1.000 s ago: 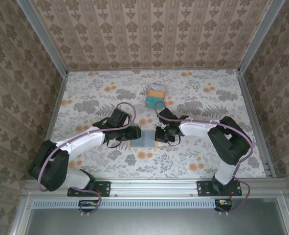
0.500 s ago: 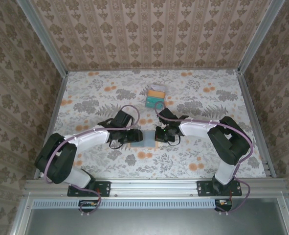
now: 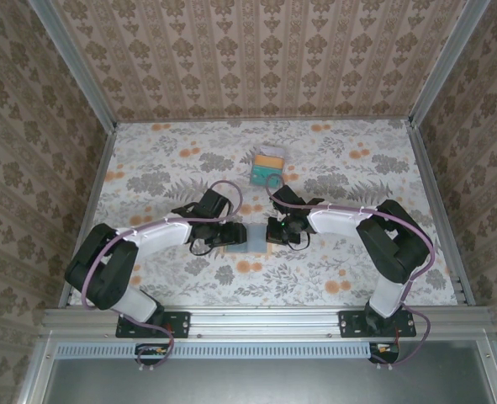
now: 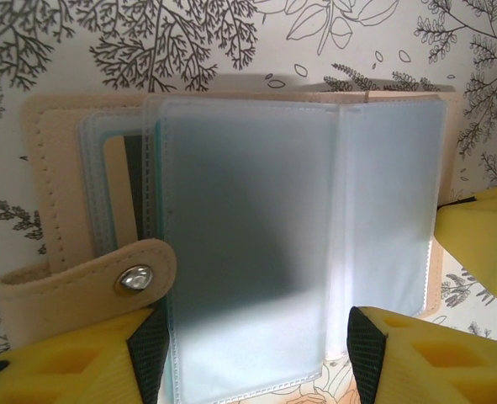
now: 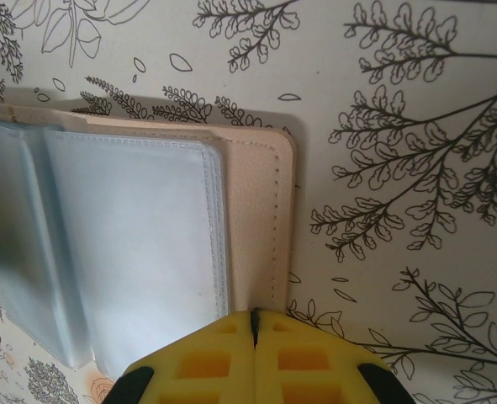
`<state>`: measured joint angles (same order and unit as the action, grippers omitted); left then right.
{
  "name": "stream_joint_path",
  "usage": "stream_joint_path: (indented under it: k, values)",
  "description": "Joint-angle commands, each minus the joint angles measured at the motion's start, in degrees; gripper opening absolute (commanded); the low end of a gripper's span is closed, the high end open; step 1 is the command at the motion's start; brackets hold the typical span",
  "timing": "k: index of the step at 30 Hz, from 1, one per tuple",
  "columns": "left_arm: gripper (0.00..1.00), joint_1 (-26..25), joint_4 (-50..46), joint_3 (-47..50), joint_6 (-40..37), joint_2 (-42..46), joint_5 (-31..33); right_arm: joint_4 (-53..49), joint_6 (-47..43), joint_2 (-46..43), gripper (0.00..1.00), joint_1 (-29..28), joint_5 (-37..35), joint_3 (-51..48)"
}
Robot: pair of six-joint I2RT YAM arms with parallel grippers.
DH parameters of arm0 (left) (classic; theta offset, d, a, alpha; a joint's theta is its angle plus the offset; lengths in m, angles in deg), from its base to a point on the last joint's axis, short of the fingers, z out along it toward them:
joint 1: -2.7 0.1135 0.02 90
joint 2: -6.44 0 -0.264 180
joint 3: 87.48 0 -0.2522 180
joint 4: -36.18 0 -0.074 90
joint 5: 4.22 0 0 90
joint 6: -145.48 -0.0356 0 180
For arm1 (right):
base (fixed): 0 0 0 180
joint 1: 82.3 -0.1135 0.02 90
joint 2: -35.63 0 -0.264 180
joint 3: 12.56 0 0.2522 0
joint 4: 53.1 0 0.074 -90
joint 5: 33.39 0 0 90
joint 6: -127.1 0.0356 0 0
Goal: Take the credit cards out of the card holder
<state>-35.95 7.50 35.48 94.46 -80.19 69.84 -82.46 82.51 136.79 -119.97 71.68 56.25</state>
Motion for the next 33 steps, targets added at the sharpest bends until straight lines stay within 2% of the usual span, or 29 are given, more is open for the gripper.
stream_joint_path:
  k: [1,5,16,22,27,33]
  values:
    - [0.62,-0.5,1.3,-0.5,-0.1,-1.0,-3.4,-0.7,0.4,3.0,0.03,-0.8,-0.7,-0.2]
    - [0.62,-1.1,3.8,-1.3,-0.5,-0.8,-6.4,-0.7,0.5,3.1,0.02,-0.8,-0.5,-0.3]
    - [0.66,-2.3,3.7,-3.0,-1.2,-0.7,-7.8,-0.7,0.6,2.0,0.03,-0.8,-1.1,-0.8]
    - [0.66,-1.5,1.3,-2.1,-0.7,2.5,-3.3,-2.0,0.1,-2.4,0.03,-0.6,-3.3,-0.6]
    - [0.66,0.0,-0.8,0.3,-0.4,5.2,-0.7,-3.4,-0.6,-2.3,0.04,-0.6,-3.2,0.3]
    - [0.66,0.7,-0.8,1.4,-0.8,4.4,-1.4,-4.2,-0.9,-2.6,0.05,-0.6,-4.3,-0.1]
